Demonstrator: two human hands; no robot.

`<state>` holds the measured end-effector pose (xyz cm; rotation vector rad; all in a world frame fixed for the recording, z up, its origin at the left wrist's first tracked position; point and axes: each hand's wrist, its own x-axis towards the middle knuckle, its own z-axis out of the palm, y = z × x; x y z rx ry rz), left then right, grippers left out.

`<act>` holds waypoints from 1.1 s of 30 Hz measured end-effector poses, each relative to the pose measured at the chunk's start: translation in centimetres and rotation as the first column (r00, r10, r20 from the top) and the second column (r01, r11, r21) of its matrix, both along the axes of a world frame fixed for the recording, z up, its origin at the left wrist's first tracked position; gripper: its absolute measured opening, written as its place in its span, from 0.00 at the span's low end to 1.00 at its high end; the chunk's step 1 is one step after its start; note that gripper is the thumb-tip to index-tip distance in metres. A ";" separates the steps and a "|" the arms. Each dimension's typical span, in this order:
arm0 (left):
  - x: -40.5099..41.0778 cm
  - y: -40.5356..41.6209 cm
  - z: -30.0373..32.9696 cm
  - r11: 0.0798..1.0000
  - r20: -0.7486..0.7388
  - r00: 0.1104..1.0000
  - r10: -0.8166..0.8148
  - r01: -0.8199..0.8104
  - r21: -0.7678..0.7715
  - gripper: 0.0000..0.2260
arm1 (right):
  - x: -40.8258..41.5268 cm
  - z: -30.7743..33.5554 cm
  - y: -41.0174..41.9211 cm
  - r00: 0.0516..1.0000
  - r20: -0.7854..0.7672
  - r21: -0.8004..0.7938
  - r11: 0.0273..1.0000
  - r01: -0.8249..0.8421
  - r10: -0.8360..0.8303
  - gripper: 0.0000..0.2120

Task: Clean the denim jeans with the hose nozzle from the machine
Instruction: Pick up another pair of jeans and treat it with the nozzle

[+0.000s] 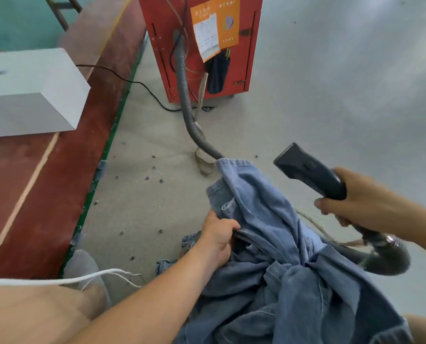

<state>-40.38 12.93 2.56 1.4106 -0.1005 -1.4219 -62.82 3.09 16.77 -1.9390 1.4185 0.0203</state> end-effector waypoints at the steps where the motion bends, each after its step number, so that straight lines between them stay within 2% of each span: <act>1: -0.1 0.4 0.4 0.998 0.103 0.994 -0.030 0.036 -0.053 0.25 | -0.3 0.4 -0.3 0.997 0.051 -0.010 0.999 0.052 -0.052 0.12; 2: -0.2 1.0 0.9 0.987 0.257 0.963 -0.084 0.116 -0.113 0.24 | -0.5 0.9 -0.4 0.992 0.090 -0.015 0.996 0.092 -0.090 0.11; 3: -0.4 1.9 1.3 0.958 0.446 0.883 -0.145 0.239 -0.162 0.23 | -0.8 1.4 -0.5 0.987 0.112 -0.021 0.993 0.118 -0.115 0.11; 4: -0.6 2.8 1.5 0.911 0.616 0.761 -0.201 0.377 -0.169 0.23 | -1.0 1.8 -0.5 0.984 0.125 -0.027 0.991 0.130 -0.125 0.10; 5: -0.8 3.6 1.6 0.865 0.727 0.644 -0.240 0.481 -0.141 0.25 | -1.3 2.2 -0.4 0.983 0.131 -0.033 0.991 0.131 -0.125 0.10; 7: -0.7 5.2 0.5 0.815 0.818 0.503 -0.281 0.574 -0.074 0.27 | -1.5 2.8 -0.1 0.984 0.132 -0.046 0.991 0.122 -0.115 0.09; 8: -0.5 5.8 -0.2 0.822 0.815 0.483 -0.320 0.570 -0.015 0.25 | -1.4 3.0 0.2 0.985 0.131 -0.050 0.992 0.117 -0.110 0.09; 9: -0.5 6.1 -0.1 0.844 0.773 0.507 -0.380 0.533 0.065 0.22 | -1.3 3.1 0.4 0.987 0.124 -0.053 0.993 0.108 -0.101 0.09; 11: -0.2 5.9 0.8 0.865 0.515 0.695 -0.502 0.412 0.287 0.19 | -0.9 2.9 0.7 0.995 0.082 -0.063 0.996 0.070 -0.065 0.10; 12: 0.2 5.7 0.7 0.844 0.361 0.780 -0.510 0.373 0.385 0.27 | -0.7 2.7 0.8 0.998 0.049 -0.070 0.996 0.047 -0.044 0.10; 13: 0.8 5.5 0.6 0.801 0.259 0.806 -0.532 0.381 0.461 0.34 | -0.5 2.5 0.8 1.000 0.012 -0.073 0.997 0.024 -0.023 0.11; 14: 1.0 5.5 1.2 0.753 0.236 0.775 -0.586 0.413 0.512 0.39 | -0.3 2.3 0.9 1.000 -0.016 -0.065 0.998 -0.001 0.000 0.11; 15: 1.0 5.4 2.1 0.690 0.247 0.696 -0.675 0.476 0.545 0.42 | -0.2 2.0 1.0 0.999 -0.036 -0.051 0.998 -0.028 0.026 0.11; 16: 1.0 5.6 3.0 0.598 0.248 0.575 -0.780 0.565 0.569 0.44 | -0.1 1.7 1.1 0.997 -0.055 -0.039 0.998 -0.058 0.056 0.10; 17: 1.0 6.0 3.7 0.478 0.262 0.409 -0.874 0.627 0.615 0.45 | 0.0 1.3 1.3 0.993 -0.080 -0.033 0.995 -0.090 0.087 0.10; 18: 1.2 6.6 4.1 0.369 0.303 0.214 -0.929 0.618 0.694 0.45 | 0.2 1.0 1.4 0.988 -0.106 -0.034 0.992 -0.121 0.116 0.10; 19: 1.4 7.4 4.8 0.315 0.357 0.043 -0.933 0.577 0.753 0.42 | 0.3 0.7 1.5 0.982 -0.127 -0.041 0.989 -0.145 0.139 0.10; 20: 1.2 8.2 5.5 0.326 0.439 -0.069 -0.896 0.568 0.756 0.35 | 0.4 0.5 1.5 0.978 -0.142 -0.047 0.985 -0.164 0.156 0.09; 21: 0.9 9.4 6.4 0.335 0.523 -0.154 -0.838 0.612 0.717 0.26 | 0.5 0.4 1.6 0.974 -0.153 -0.050 0.983 -0.179 0.169 0.09; 22: 0.3 10.2 7.4 0.297 0.580 -0.223 -0.783 0.686 0.664 0.18 | 0.6 0.3 1.6 0.971 -0.160 -0.049 0.981 -0.189 0.179 0.09; 23: -0.9 10.9 7.7 0.290 0.611 -0.194 -0.767 0.744 0.602 0.14 | 0.6 0.4 1.6 0.970 -0.160 -0.047 0.980 -0.192 0.183 0.09; 24: -2.2 10.8 7.4 0.311 0.578 -0.116 -0.808 0.749 0.585 0.10 | 0.7 0.5 1.7 0.972 -0.151 -0.045 0.981 -0.186 0.178 0.10; 25: -2.9 10.5 6.6 0.416 0.517 0.043 -0.855 0.652 0.634 0.09 | 0.8 0.5 1.8 0.976 -0.138 -0.044 0.984 -0.175 0.168 0.10; 26: -3.1 11.3 5.5 0.354 0.403 0.117 -0.907 0.730 0.584 0.08 | 0.9 0.6 1.9 0.980 -0.124 -0.043 0.986 -0.163 0.157 0.10; 27: -2.3 11.6 5.5 0.435 0.211 0.384 -0.899 0.727 0.530 0.10 | 1.0 0.7 2.1 0.982 -0.113 -0.042 0.987 -0.154 0.149 0.10; 28: -1.9 12.7 4.3 0.450 0.115 0.450 -0.885 0.770 0.452 0.14 | 1.1 0.8 2.3 0.984 -0.107 -0.041 0.988 -0.150 0.145 0.10; 29: -1.7 13.5 3.2 0.374 0.202 0.315 -0.927 0.775 0.509 0.17 | 1.2 0.9 2.5 0.983 -0.110 -0.043 0.987 -0.152 0.147 0.10; 30: -2.0 12.5 3.7 0.283 0.166 0.230 -0.959 0.766 0.577 0.17 | 1.3 0.9 2.7 0.980 -0.124 -0.049 0.986 -0.162 0.155 0.10; 31: -1.3 12.5 3.6 0.271 0.273 0.148 -0.951 0.824 0.497 0.16 | 1.5 0.8 2.8 0.975 -0.147 -0.061 0.982 -0.177 0.167 0.10; 32: -0.5 12.2 3.9 0.290 0.355 0.124 -0.927 0.836 0.466 0.17 | 1.5 0.7 2.9 0.969 -0.169 -0.074 0.978 -0.194 0.179 0.10; 33: 0.0 11.5 4.1 0.336 0.445 0.097 -0.890 0.800 0.497 0.21 | 1.6 0.5 3.0 0.965 -0.182 -0.083 0.975 -0.208 0.191 0.10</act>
